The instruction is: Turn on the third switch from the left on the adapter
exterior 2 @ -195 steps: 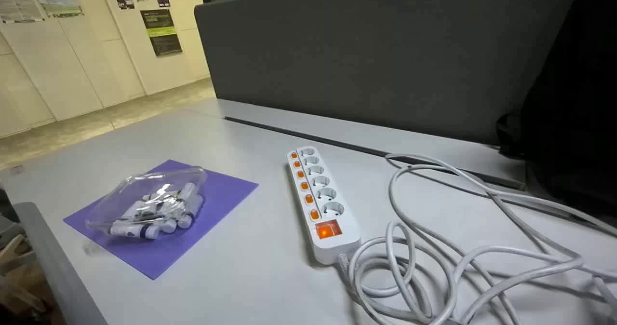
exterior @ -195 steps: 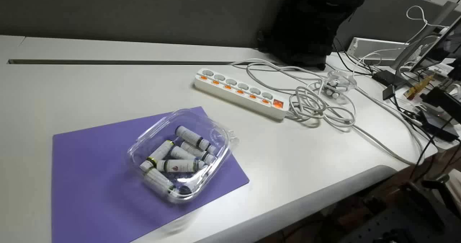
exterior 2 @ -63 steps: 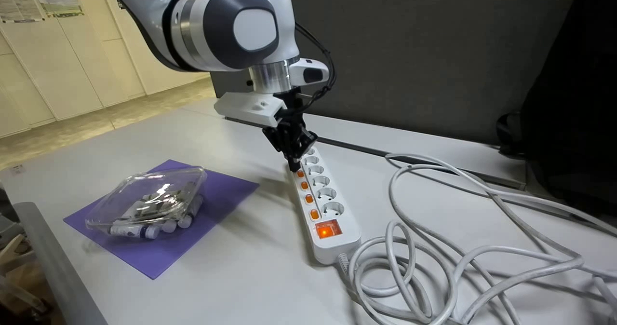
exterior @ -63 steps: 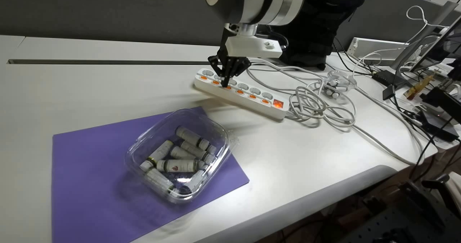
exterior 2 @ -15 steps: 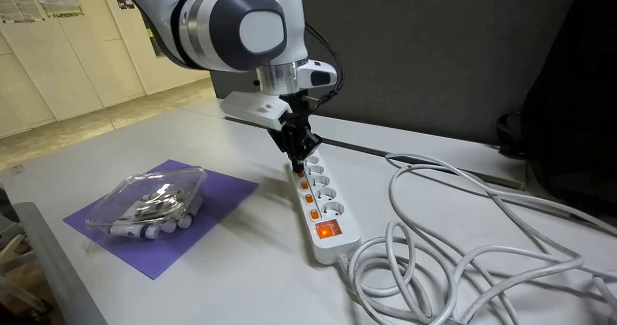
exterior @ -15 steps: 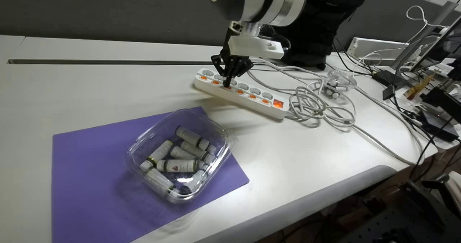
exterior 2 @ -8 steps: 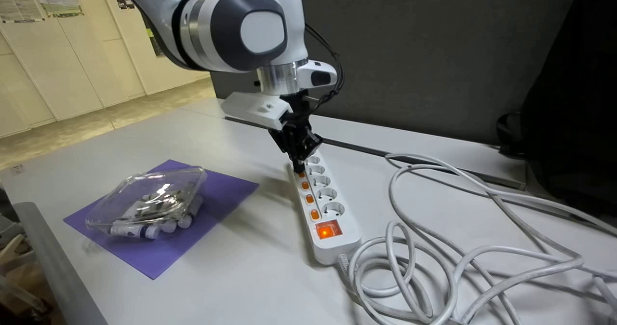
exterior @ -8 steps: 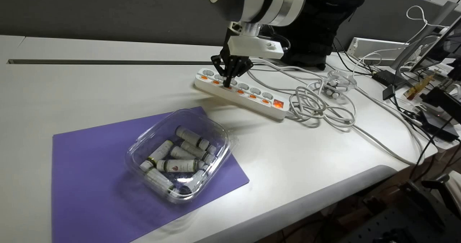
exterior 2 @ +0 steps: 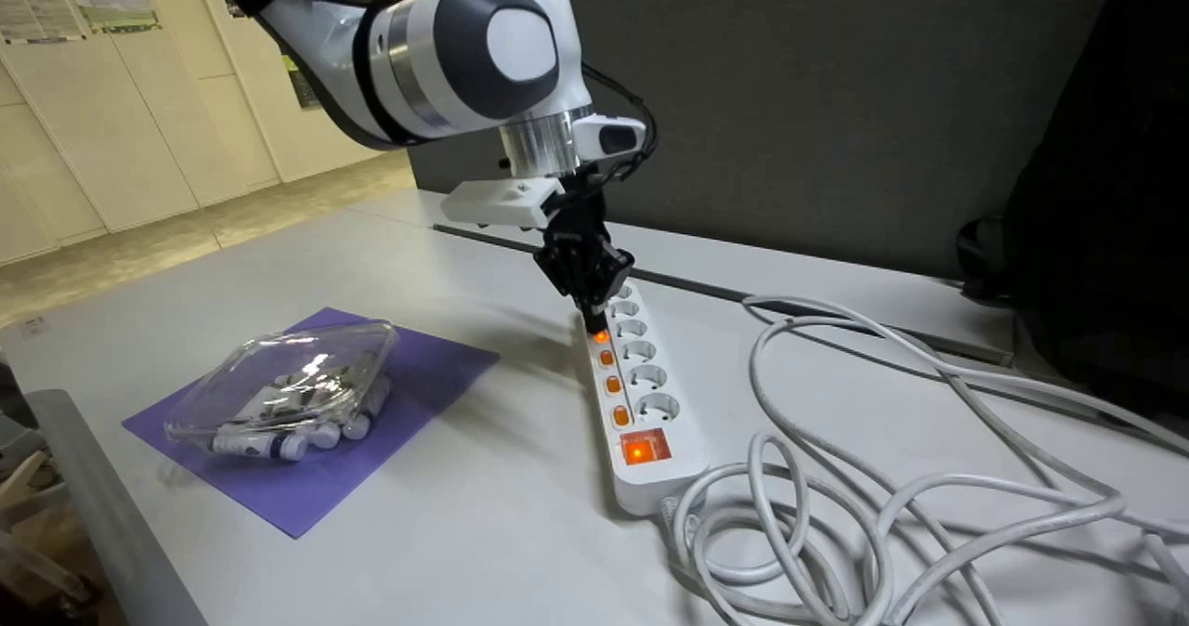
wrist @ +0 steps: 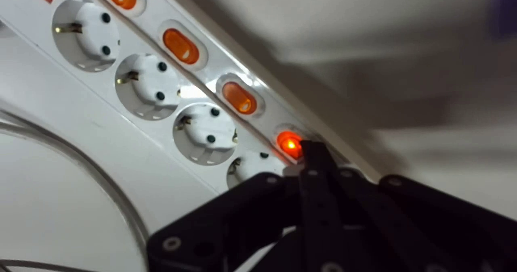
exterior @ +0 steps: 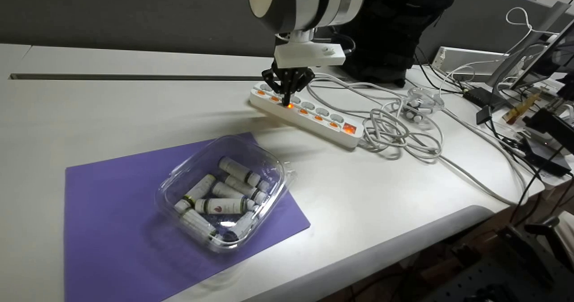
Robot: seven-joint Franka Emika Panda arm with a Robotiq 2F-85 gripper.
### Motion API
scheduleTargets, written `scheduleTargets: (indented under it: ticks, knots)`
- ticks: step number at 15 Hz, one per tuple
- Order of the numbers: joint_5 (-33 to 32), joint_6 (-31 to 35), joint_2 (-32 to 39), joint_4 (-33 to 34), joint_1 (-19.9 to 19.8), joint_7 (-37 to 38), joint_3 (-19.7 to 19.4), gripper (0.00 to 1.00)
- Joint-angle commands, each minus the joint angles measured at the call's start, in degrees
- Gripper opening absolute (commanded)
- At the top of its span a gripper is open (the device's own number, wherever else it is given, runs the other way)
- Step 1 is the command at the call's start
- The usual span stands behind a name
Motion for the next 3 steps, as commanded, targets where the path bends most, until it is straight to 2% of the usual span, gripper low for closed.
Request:
scheduleTargets:
  ticks: [1, 3]
  knots:
    - [1.75, -11.53, 4.09, 6.17, -3.47, -3.27, 4.47, 0.0]
    - [3.22, -16.41, 3.45, 7.05, -5.56, -7.79, 7.3, 0.0]
